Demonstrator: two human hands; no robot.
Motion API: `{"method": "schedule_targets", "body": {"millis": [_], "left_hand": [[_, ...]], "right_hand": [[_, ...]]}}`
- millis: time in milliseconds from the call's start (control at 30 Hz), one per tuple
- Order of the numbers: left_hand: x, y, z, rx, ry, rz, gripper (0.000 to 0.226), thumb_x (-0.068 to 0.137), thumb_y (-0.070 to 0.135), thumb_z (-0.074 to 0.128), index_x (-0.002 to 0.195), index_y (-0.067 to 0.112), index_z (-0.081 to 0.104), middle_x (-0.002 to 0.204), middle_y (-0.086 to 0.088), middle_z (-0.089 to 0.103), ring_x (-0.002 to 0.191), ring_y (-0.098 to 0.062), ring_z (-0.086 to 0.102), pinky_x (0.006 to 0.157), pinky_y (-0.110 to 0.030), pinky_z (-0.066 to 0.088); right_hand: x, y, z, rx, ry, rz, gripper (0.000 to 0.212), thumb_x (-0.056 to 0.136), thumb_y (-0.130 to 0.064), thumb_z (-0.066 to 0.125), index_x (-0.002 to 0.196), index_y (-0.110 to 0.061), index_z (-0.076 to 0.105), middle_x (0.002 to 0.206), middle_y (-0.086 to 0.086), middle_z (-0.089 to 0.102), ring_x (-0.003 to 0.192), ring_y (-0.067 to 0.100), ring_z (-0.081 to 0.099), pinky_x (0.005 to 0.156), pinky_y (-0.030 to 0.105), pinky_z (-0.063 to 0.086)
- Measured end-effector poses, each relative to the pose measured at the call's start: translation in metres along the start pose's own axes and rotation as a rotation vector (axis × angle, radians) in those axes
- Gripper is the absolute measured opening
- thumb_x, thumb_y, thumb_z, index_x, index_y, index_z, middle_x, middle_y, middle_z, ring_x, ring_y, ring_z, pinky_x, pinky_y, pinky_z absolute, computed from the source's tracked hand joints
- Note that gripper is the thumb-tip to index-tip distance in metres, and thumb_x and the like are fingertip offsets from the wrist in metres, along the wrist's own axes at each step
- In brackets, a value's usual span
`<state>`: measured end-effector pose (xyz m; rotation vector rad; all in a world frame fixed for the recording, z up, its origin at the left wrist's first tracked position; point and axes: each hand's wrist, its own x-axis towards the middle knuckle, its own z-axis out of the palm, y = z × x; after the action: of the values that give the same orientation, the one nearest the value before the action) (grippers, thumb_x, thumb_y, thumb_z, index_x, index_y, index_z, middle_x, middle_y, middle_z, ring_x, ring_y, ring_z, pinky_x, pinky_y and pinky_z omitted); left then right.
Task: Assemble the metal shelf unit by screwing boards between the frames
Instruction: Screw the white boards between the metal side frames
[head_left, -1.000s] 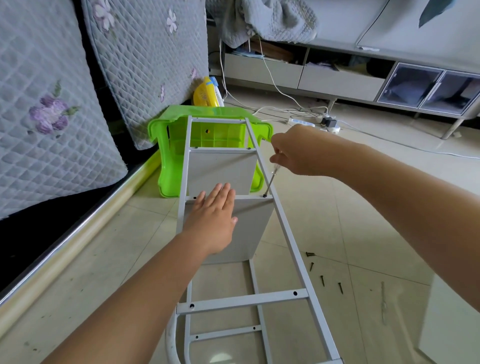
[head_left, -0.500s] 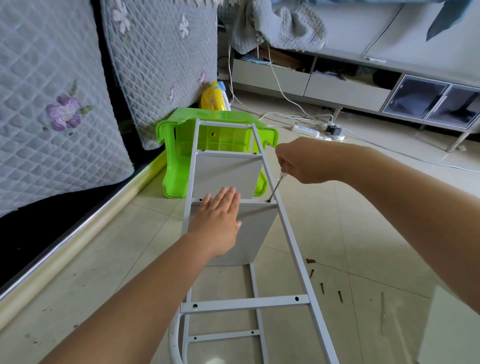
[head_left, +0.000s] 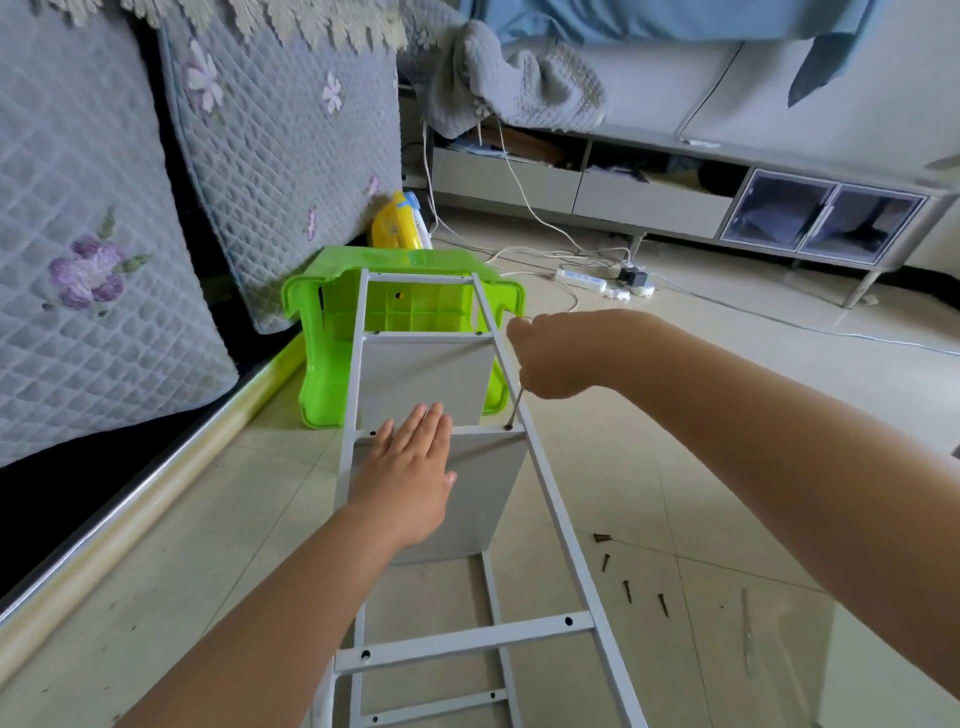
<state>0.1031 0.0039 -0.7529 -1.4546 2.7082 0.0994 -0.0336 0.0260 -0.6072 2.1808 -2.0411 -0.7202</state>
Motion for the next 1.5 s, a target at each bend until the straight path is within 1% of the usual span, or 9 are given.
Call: {"method": "schedule_targets", "body": {"millis": [467,633,800,933,1100,1233,1333,1433,1500], "left_hand": [[-0.002,0.000,-0.001,-0.014,-0.031,-0.001,0.059,0.102,0.030,0.019,0.147,0.011,-0.013,0.154,-0.003,-0.021,0.142,-0.016,-0.018,0.115,-0.035,-0.009],[-0.003,0.001,0.000,-0.021,-0.032,-0.005,0.060,0.102,0.031,0.020,0.147,0.011,-0.013,0.154,-0.003,-0.021,0.142,-0.016,-0.019,0.114,-0.035,-0.009],[-0.003,0.002,0.001,-0.014,-0.031,-0.009,0.060,0.101,0.031,0.020,0.147,0.011,-0.013,0.154,-0.003,-0.021,0.142,-0.016,-0.019,0.114,-0.035,-0.010],[-0.004,0.003,0.002,-0.007,-0.027,-0.005,0.060,0.101,0.031,0.020,0.147,0.011,-0.014,0.154,-0.003,-0.022,0.142,-0.016,-0.020,0.114,-0.035,-0.011],[-0.006,0.003,0.000,-0.005,-0.026,-0.014,0.060,0.101,0.031,0.020,0.147,0.011,-0.013,0.154,-0.003,-0.021,0.142,-0.016,-0.019,0.114,-0.036,-0.010],[-0.008,0.004,0.000,-0.002,-0.026,-0.012,0.059,0.102,0.030,0.020,0.147,0.010,-0.013,0.154,-0.003,-0.021,0.142,-0.017,-0.019,0.114,-0.036,-0.010],[-0.010,0.005,0.000,-0.006,-0.034,-0.013,0.059,0.102,0.029,0.020,0.147,0.010,-0.014,0.154,-0.003,-0.021,0.142,-0.017,-0.019,0.114,-0.036,-0.010],[-0.010,0.005,-0.002,-0.006,-0.049,-0.010,0.060,0.102,0.030,0.020,0.147,0.010,-0.013,0.154,-0.004,-0.021,0.142,-0.017,-0.019,0.114,-0.036,-0.010],[-0.010,0.005,-0.002,-0.003,-0.056,-0.002,0.060,0.102,0.030,0.020,0.147,0.009,-0.014,0.154,-0.004,-0.021,0.142,-0.017,-0.019,0.114,-0.035,-0.010]], "right_hand": [[0.015,0.011,0.002,-0.087,0.023,0.128,0.027,0.097,-0.015,0.036,0.110,-0.008,0.059,0.096,0.004,0.054,0.097,0.026,0.054,0.082,0.033,0.042],[0.003,-0.005,0.006,0.044,0.077,0.076,0.036,0.097,-0.023,0.037,0.128,-0.004,0.039,0.128,0.015,0.049,0.116,0.032,0.049,0.089,0.036,0.041],[-0.001,-0.004,0.001,-0.031,0.033,-0.069,0.025,0.094,-0.009,0.043,0.114,0.003,0.049,0.111,0.016,0.057,0.087,0.026,0.050,0.056,0.025,0.035],[0.000,0.005,0.000,-0.148,0.038,-0.102,0.028,0.096,-0.020,0.044,0.107,0.002,0.057,0.068,0.002,0.042,0.079,0.022,0.043,0.054,0.026,0.032],[0.004,-0.002,0.000,-0.034,0.057,-0.039,0.022,0.095,-0.015,0.042,0.083,-0.002,0.056,0.069,0.003,0.042,0.081,0.025,0.048,0.071,0.030,0.039],[0.016,-0.009,-0.010,0.103,-0.095,0.094,0.026,0.093,-0.005,0.036,0.075,0.000,0.056,0.066,0.004,0.051,0.054,0.015,0.043,0.055,0.026,0.036],[0.015,-0.011,-0.015,0.198,-0.163,0.123,0.030,0.094,-0.006,0.030,0.084,0.000,0.057,0.079,0.008,0.058,0.050,0.014,0.042,0.051,0.023,0.036],[0.006,-0.011,-0.014,0.181,-0.153,0.124,0.028,0.096,-0.010,0.034,0.073,0.001,0.047,0.053,0.006,0.052,0.048,0.015,0.040,0.044,0.020,0.036],[0.001,-0.006,-0.011,0.219,-0.191,0.117,0.020,0.096,-0.007,0.034,0.103,0.003,0.049,0.080,0.011,0.054,0.062,0.022,0.058,0.045,0.019,0.040]]}}
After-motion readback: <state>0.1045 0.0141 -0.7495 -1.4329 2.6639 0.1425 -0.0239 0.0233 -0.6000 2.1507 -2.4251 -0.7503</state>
